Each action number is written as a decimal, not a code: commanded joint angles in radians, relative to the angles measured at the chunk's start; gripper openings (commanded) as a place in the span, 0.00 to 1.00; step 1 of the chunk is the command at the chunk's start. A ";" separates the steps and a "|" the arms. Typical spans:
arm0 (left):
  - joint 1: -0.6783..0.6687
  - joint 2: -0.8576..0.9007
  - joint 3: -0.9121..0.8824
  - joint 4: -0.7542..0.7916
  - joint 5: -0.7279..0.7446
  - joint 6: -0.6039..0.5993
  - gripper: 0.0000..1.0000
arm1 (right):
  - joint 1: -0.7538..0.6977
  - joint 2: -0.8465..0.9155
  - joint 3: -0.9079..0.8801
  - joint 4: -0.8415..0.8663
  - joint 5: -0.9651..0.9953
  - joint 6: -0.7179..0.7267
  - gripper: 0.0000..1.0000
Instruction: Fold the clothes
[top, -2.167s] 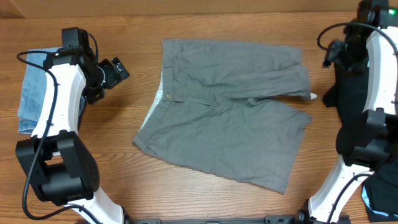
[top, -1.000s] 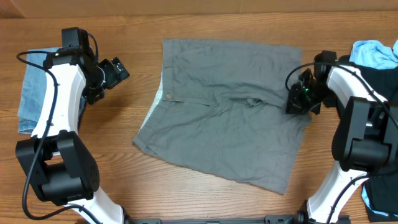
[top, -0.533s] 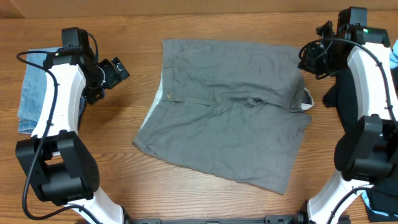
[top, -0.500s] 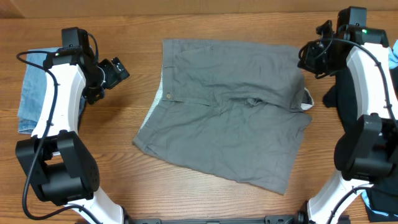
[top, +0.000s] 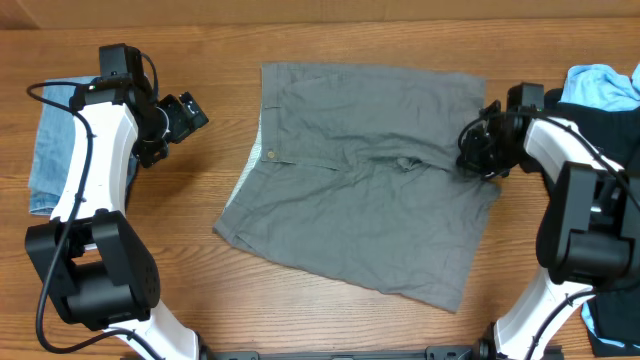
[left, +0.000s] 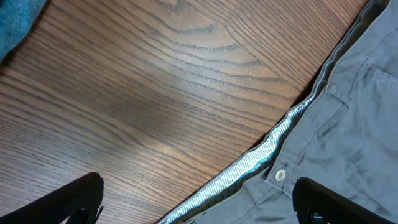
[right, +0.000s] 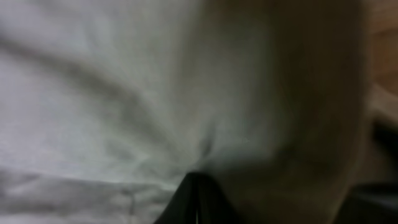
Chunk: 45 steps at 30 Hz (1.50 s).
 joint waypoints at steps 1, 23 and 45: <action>-0.001 -0.012 0.005 0.002 -0.007 -0.021 1.00 | 0.008 0.006 -0.017 -0.007 -0.012 -0.003 0.04; -0.001 -0.012 0.005 0.089 0.002 -0.021 1.00 | -0.087 -0.175 0.441 -0.628 0.129 0.133 0.04; -0.179 -0.003 -0.054 -0.178 0.056 0.463 1.00 | -0.078 -0.231 0.133 -0.718 0.123 0.231 0.53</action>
